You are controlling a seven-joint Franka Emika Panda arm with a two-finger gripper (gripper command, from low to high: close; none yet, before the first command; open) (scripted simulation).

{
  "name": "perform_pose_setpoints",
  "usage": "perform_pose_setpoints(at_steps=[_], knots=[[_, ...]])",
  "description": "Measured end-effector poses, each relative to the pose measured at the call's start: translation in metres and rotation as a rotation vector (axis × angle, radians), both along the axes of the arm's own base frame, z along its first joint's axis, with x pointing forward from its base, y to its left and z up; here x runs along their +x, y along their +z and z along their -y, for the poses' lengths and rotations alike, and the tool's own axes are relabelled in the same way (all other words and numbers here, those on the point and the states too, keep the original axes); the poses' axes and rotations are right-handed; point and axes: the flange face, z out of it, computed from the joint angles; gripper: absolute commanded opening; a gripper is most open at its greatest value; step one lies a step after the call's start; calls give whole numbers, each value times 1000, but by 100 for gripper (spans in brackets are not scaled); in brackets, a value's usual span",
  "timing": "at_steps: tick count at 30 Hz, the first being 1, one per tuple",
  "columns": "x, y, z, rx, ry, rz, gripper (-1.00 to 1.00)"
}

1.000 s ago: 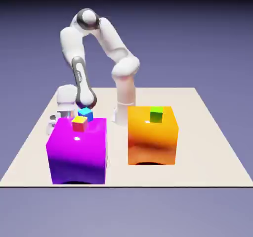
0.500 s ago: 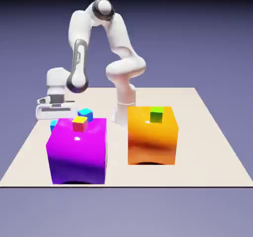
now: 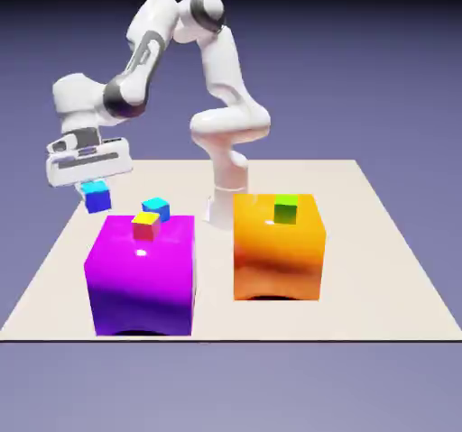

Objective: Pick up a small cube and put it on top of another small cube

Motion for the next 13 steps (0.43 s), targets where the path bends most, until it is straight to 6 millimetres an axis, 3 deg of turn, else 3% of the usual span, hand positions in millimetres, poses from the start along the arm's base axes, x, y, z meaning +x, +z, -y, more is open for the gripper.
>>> perform_pose_setpoints(at_steps=[4, 6, 10, 11, 13], knots=[[25, 44, -54, -24, 229, -6, -100], [33, 43, -62, -11, 225, 11, -100], [46, -19, -77, -10, 226, 12, -100], [47, -23, -78, -11, 225, 11, 100], [47, -23, -78, -12, 225, 12, 100]])
